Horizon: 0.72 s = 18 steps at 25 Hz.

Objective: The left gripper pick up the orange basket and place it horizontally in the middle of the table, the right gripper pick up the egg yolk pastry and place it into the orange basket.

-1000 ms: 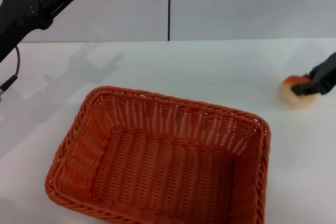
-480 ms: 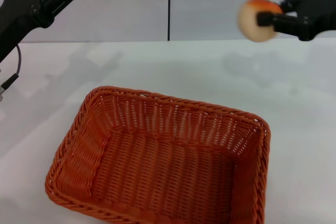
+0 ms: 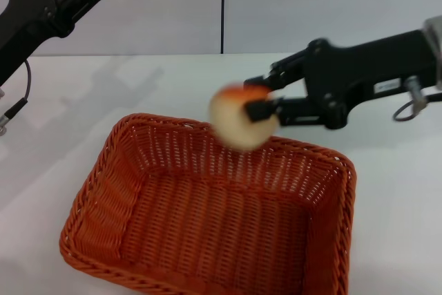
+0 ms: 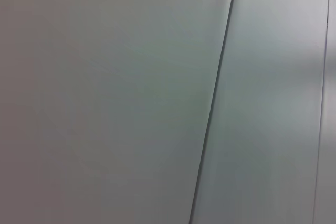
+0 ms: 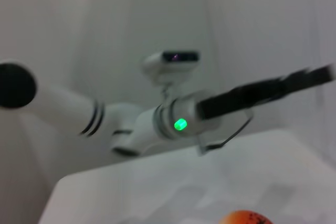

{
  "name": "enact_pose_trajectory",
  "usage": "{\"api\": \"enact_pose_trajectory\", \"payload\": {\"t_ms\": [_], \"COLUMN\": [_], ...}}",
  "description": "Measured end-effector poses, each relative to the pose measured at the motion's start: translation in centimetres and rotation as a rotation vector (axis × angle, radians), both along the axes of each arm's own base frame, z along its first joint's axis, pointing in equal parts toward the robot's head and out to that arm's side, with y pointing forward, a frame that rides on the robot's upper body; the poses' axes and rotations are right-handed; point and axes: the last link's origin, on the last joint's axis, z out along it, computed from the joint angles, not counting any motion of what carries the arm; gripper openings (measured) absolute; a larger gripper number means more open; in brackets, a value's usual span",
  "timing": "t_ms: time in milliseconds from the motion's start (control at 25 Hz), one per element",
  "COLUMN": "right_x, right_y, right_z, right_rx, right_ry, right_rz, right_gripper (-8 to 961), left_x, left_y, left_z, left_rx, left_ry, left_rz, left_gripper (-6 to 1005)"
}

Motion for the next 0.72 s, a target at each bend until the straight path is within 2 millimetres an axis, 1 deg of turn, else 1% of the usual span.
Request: {"api": "enact_pose_trajectory", "payload": {"t_ms": [40,160,360,480,640,720], "right_x": [-0.1,-0.1,0.5,1.5,3.9,5.6], "right_y": [0.0,0.1,0.1,0.0,-0.5,-1.0], "right_z": [-0.5,-1.1,-0.7,0.1,1.8,2.9], "right_rx": [-0.014,-0.023,0.004,0.059,0.188,0.276], "right_ry": [-0.009,-0.019,-0.012,0.013,0.089,0.162], "right_rz": [-0.001,-0.007,-0.02,-0.027,-0.04,-0.064], "right_gripper": [201,321,512,618,617,616], "left_x": [0.0,-0.1,-0.2,-0.2,-0.3,-0.4], "left_y": [0.0,-0.1,-0.3,-0.3,-0.4,-0.5], "left_z": [0.0,-0.1,0.0,0.0,0.1,0.3], "left_rx": [-0.002,-0.003,-0.003,-0.003,0.0,0.007], "left_ry": [-0.001,-0.002,-0.004,-0.005,-0.004,-0.006], "left_rz": [0.001,0.001,0.0,-0.001,-0.001,0.003], "left_gripper": [788,788,788,788,788,788]}}
